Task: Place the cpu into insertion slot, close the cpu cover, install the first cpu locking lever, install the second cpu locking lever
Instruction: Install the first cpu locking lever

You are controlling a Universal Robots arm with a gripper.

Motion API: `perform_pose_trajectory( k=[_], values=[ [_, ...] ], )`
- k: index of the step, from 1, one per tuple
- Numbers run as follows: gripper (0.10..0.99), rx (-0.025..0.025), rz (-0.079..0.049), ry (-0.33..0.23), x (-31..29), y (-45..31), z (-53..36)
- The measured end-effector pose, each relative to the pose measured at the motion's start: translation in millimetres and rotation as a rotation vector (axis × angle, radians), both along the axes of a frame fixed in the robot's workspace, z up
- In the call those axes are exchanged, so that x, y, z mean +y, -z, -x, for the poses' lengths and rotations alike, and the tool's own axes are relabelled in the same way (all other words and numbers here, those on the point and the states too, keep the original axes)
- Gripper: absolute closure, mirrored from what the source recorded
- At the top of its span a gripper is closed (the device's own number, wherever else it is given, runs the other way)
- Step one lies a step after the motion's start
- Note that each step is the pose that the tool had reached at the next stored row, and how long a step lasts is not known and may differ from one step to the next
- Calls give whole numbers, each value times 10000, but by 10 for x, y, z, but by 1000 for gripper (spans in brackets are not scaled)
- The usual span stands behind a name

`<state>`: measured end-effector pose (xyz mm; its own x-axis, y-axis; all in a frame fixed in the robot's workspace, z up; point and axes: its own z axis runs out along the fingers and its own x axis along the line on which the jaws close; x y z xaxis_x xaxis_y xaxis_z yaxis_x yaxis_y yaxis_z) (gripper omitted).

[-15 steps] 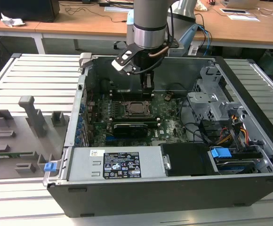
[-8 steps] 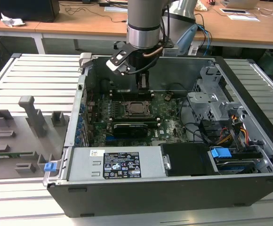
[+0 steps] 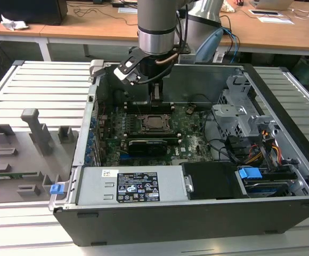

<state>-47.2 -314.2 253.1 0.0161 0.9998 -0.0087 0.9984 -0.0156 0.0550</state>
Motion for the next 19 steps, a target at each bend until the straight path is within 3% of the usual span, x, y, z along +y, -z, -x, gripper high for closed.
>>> perform_pose_trajectory(
  k=[4, 6, 9, 14, 19],
  values=[
    [980, 6, 1, 2, 1, -170, 0],
    [980, 4, 51, -186, 1, -171, -1],
    [980, 5, 106, -957, 1, -172, 0],
    [980, 2, 111, -1250, 1, -171, 0],
    [980, -4, 111, -2231, 1, -171, 1]
  ],
)
